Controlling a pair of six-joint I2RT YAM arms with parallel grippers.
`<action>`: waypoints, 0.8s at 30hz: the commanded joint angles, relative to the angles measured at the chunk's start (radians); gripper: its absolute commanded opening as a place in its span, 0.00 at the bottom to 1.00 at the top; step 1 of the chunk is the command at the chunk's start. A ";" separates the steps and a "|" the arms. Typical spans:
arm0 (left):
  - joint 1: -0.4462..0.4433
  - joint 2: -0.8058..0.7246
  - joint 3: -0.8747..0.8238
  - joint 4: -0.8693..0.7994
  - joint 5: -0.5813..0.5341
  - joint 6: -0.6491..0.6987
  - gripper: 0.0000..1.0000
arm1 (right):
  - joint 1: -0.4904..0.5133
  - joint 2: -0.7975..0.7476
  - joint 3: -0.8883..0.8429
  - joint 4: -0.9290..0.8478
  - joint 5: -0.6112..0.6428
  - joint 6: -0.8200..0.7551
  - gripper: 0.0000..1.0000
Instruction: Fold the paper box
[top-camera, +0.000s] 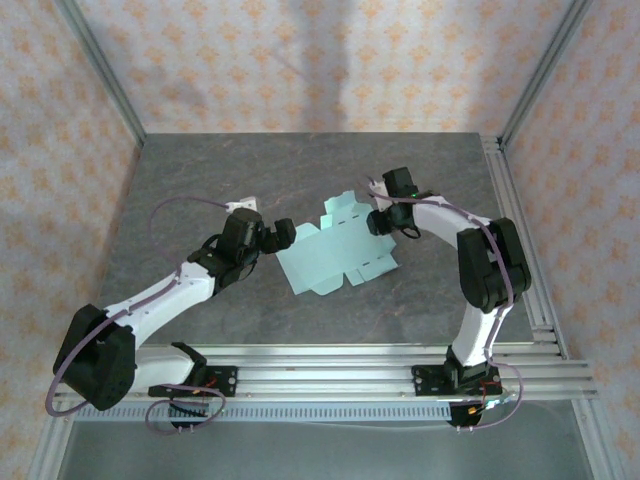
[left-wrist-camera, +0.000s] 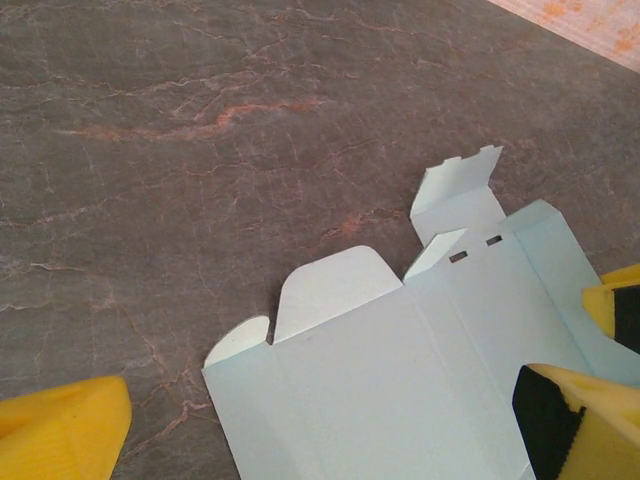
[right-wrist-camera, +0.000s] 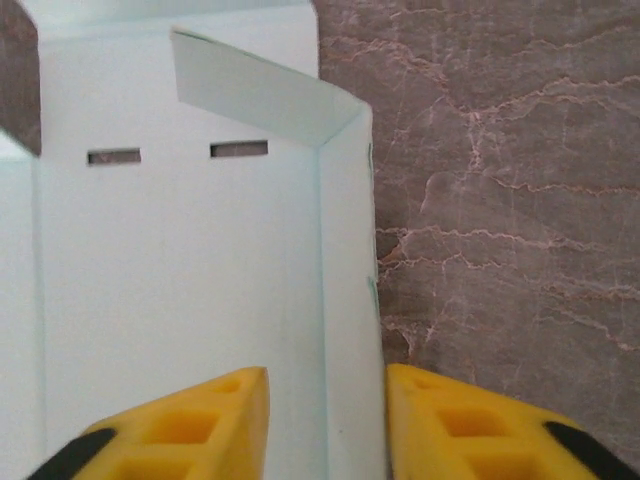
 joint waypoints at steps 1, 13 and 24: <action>0.005 0.006 -0.007 0.021 0.009 -0.006 1.00 | 0.001 -0.029 -0.019 0.066 -0.006 0.062 0.46; 0.006 -0.006 -0.018 0.017 0.010 0.014 1.00 | -0.045 0.015 -0.024 0.065 -0.035 0.283 0.58; 0.006 -0.020 -0.028 0.027 0.019 0.009 1.00 | -0.044 0.071 0.034 -0.063 -0.063 0.257 0.47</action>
